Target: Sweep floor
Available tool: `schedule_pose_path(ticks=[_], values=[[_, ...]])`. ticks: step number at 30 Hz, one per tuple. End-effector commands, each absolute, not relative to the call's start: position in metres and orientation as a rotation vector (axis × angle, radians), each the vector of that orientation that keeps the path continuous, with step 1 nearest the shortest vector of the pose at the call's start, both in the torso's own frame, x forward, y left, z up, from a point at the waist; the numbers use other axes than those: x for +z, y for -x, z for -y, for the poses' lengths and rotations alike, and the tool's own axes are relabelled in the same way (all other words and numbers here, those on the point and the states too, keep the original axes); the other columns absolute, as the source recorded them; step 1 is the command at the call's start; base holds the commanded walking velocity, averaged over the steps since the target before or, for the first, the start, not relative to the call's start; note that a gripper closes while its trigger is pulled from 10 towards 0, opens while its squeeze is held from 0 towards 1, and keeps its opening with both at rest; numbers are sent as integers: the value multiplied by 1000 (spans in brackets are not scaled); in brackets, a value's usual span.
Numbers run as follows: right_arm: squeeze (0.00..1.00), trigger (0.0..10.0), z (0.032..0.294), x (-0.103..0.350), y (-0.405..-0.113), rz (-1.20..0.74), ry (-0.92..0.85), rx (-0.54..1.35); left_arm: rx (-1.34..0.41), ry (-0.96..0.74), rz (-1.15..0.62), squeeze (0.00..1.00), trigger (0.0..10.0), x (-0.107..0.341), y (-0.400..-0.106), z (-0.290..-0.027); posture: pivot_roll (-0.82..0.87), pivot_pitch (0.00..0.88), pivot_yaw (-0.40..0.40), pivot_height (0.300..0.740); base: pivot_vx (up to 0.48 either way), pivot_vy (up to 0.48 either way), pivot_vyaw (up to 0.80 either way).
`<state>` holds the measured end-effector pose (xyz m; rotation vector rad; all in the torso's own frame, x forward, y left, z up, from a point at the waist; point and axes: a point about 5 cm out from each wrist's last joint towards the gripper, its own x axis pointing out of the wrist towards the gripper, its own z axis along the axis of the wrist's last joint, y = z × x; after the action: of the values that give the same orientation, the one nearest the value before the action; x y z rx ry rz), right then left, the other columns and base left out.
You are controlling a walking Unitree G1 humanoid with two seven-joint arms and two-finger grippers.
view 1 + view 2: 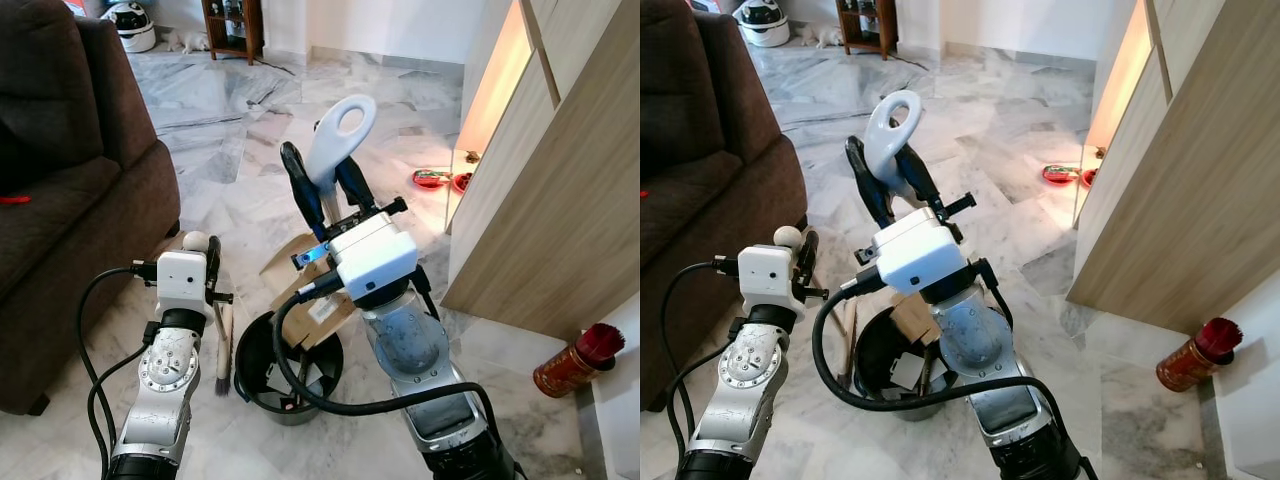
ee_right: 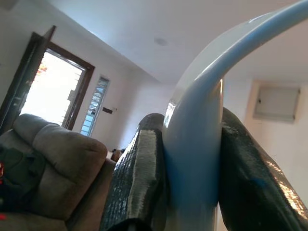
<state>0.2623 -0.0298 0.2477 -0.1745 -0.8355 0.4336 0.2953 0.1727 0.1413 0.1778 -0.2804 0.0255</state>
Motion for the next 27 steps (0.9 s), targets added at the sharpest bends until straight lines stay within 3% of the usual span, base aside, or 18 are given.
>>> schedule_pose_path(ticks=[1,7,18,25,26,27], values=[[0,10000,33,265,-253,923,130,422,9,-189,337,0,10000,151,-297,-168,136,76,-17,740,0,0,0],[0,10000,34,268,-252,981,239,413,7,-186,339,0,10000,151,-297,-167,134,72,-20,740,0,0,0],[0,10000,33,268,-253,976,223,398,18,-187,336,0,10000,151,-297,-170,139,90,-22,740,0,0,0],[0,10000,41,269,-260,970,265,348,19,-188,335,0,10000,151,-298,-169,133,97,-20,740,0,0,0],[0,10000,57,271,-272,962,323,268,12,-186,335,0,10000,151,-298,-168,131,99,-19,740,0,0,0],[0,10000,57,271,-272,962,323,268,12,-186,335,0,10000,151,-298,-168,131,99,-19,740,0,0,0]])
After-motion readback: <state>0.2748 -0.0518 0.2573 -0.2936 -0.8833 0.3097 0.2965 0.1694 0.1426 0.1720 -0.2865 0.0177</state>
